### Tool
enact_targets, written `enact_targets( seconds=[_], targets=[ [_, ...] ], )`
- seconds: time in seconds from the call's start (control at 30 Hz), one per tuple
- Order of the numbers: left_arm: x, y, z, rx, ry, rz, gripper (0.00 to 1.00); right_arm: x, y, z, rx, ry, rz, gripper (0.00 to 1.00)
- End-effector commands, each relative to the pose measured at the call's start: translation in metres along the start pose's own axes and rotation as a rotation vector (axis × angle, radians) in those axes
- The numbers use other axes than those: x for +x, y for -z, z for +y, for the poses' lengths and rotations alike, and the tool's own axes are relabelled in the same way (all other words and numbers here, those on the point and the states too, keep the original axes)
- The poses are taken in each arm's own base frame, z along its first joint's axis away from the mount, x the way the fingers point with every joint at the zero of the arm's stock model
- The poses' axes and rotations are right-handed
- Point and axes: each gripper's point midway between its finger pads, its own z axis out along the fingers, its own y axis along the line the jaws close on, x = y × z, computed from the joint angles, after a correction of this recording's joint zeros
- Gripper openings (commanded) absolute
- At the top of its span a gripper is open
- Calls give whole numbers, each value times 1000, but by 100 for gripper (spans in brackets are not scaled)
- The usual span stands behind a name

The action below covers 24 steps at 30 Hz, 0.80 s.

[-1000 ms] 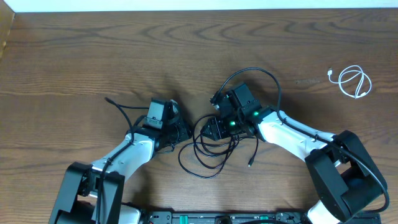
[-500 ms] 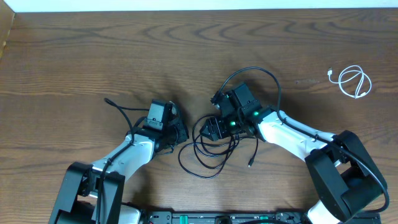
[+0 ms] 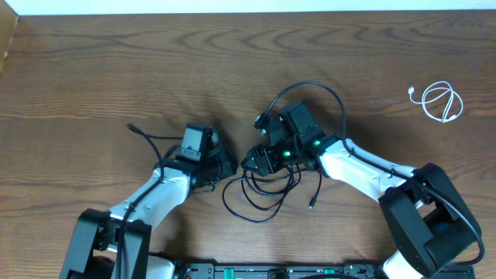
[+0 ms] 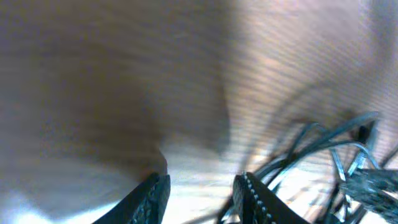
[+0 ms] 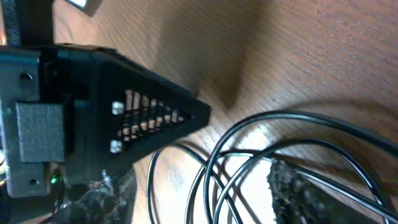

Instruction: Untangle cables

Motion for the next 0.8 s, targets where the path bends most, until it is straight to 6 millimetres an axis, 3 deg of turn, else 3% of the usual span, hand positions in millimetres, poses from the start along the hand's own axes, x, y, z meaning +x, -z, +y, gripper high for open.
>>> enact_targets(
  seconds=[0.0, 0.1, 0.2, 0.47, 0.77],
  targets=[
    [9, -2, 52, -177, 120, 18, 40, -5, -8, -10, 106, -43, -34, 59],
    [17, 1, 51, -108, 170, 93, 40, -11, -11, -11, 144, -82, -71, 55],
    [26, 6, 32, 46, 143, 185, 40, -14, -13, -12, 183, -121, -102, 52],
    [61, 8, 34, -6, 141, 304, 40, -14, -30, -18, 255, -153, -142, 55],
    [72, 4, 43, -103, 75, 306, 41, -11, -63, -41, 268, -193, -169, 55]
  ],
)
